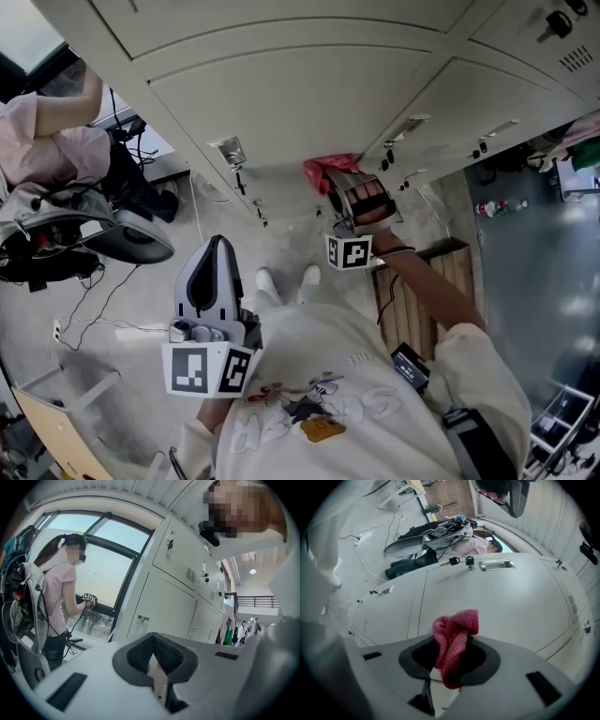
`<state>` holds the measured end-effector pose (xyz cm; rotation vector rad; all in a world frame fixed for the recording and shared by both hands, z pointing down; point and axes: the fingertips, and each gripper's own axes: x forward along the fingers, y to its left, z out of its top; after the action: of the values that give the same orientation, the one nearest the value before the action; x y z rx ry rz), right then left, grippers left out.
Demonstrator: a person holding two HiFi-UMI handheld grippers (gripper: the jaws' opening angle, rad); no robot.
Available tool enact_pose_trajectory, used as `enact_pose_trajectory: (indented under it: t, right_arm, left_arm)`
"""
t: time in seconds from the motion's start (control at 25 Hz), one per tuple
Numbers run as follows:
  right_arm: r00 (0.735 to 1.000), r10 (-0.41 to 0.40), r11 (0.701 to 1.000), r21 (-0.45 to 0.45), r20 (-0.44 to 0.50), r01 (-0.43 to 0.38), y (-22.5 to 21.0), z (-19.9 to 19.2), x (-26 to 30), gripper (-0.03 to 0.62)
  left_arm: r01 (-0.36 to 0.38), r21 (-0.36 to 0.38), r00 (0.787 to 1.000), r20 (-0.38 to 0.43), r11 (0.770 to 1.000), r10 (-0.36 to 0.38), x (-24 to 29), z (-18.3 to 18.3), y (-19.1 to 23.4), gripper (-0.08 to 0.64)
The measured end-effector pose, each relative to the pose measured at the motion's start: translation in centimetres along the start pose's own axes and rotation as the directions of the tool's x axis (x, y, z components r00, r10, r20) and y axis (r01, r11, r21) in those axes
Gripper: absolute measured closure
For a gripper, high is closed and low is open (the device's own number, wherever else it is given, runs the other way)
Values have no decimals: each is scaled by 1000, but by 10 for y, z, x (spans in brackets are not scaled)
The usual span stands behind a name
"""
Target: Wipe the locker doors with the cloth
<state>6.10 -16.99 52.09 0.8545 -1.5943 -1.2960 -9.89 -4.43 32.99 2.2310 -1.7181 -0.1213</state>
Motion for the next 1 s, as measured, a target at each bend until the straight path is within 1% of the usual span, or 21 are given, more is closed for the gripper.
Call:
enact_pose_trajectory:
  t: [0.24,0.36,0.48,0.6,0.68,0.76,0.88,1.0]
  right_arm:
    - [998,65,998,-23,-8,-65,29,0,7,476]
    - [996,83,996,-16,-21,-83,37,0,7,474]
    - [993,114,993,12,-28,-113,34,4,6,474]
    - [988,155,986,72,-15,-153,26,16,-6,476]
    - [990,143,984,108,0,-143,12,27,-18,476]
    - [994,109,986,124,25,-111,-8,42,-30,476]
    - [997,41,991,123,62,-48,-48,60,-43,476]
    - [997,-29,993,119,75,20,-93,69,-53,476]
  left_arm:
    - [-3,2,1000,11,1000,3,-5,1,-1,555]
    - [-6,3,1000,11,1000,6,-10,1,-1,555]
    - [-8,2,1000,18,1000,8,-14,3,0,555]
    - [-13,-7,1000,26,1000,13,-19,4,1,555]
    - [-15,-11,999,29,1000,15,-21,4,2,555]
    - [-14,-11,999,32,1000,15,-22,5,3,555]
    - [-11,-16,999,34,1000,11,-24,4,3,555]
    - [0,-25,999,34,1000,1,-25,2,1,555]
